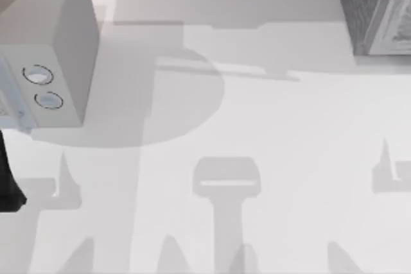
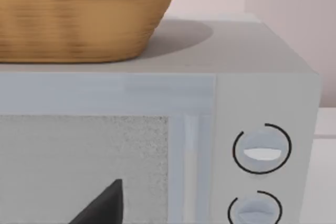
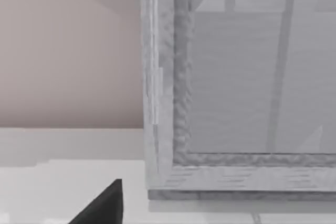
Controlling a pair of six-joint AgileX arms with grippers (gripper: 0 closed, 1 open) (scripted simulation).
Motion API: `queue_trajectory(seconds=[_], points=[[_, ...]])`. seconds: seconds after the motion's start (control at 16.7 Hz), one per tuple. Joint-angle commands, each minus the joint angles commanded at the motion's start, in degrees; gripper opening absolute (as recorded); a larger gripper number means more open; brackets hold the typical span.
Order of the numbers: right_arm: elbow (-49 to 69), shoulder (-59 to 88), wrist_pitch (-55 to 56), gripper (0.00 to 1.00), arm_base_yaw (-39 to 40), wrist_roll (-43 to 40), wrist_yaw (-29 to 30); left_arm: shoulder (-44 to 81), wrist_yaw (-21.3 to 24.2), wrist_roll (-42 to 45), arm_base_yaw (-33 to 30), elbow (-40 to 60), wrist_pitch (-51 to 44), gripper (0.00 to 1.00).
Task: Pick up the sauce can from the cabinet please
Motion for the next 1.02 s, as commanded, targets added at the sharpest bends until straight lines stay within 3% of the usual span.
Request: queue_trajectory(seconds=[0.72,1.02], points=[[62.09,47.31,-15.32,1.0,6.22,0.26,7.2,0.0,0.0,0.0,0.0,0.0,0.0,1.0],[81.62,61.33,-19.68,1.0,8.23,0.57,9.2,0.0,0.0,0.0,0.0,0.0,0.0,1.0]])
